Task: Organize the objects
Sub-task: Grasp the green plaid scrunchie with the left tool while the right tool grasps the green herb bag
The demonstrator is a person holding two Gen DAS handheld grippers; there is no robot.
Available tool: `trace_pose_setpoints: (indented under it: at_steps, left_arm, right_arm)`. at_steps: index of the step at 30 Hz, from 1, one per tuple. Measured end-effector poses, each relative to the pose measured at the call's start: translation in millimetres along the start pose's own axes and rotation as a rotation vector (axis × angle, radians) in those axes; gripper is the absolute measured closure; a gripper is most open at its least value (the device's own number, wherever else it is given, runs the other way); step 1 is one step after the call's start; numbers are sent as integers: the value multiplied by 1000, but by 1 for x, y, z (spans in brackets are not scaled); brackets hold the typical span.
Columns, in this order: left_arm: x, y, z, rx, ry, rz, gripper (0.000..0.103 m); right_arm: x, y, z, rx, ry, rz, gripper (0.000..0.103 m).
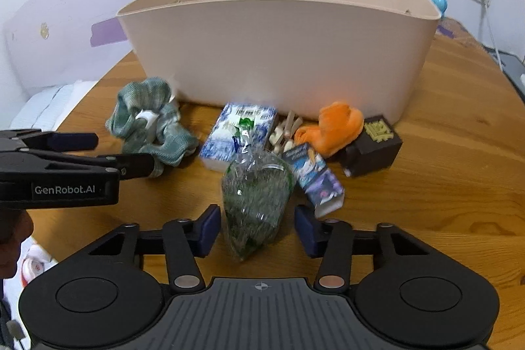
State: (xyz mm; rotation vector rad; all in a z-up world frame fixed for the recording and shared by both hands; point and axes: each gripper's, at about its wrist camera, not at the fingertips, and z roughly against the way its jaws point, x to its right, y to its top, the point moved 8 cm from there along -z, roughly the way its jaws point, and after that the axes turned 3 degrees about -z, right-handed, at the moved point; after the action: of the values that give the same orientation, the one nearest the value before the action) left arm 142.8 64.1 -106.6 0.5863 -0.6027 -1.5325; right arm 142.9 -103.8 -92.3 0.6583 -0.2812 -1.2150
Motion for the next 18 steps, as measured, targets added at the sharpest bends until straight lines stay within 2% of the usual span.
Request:
trace_pose_setpoints:
  at_steps: [2,4,6,9,13,14,18]
  left_arm:
    - [1,1,-3,0,-22,7,35]
    - [2,2,-6,2,-41,15,47]
    - [3,2,-8,0,-52,25,65]
    - [5,2,-6,15,-51,10,77]
    - [7,2,2,36,-50,2,85]
    - [7,2,4,39,-55,4,89]
    - [8,1,15,49,-60,7,92]
  right_arm:
    - [0,1,0,6,13,-10,64]
    - [0,2,0,15,19,-12,65]
    - [0,2,2,22,20,-9,67]
    - [2,2,7,31,23,-13,68]
    - [4,6,18,57,24,-17,69]
    - [5,7,20,64,23,-16,69]
    - [5,13,29,85,27,-25,69]
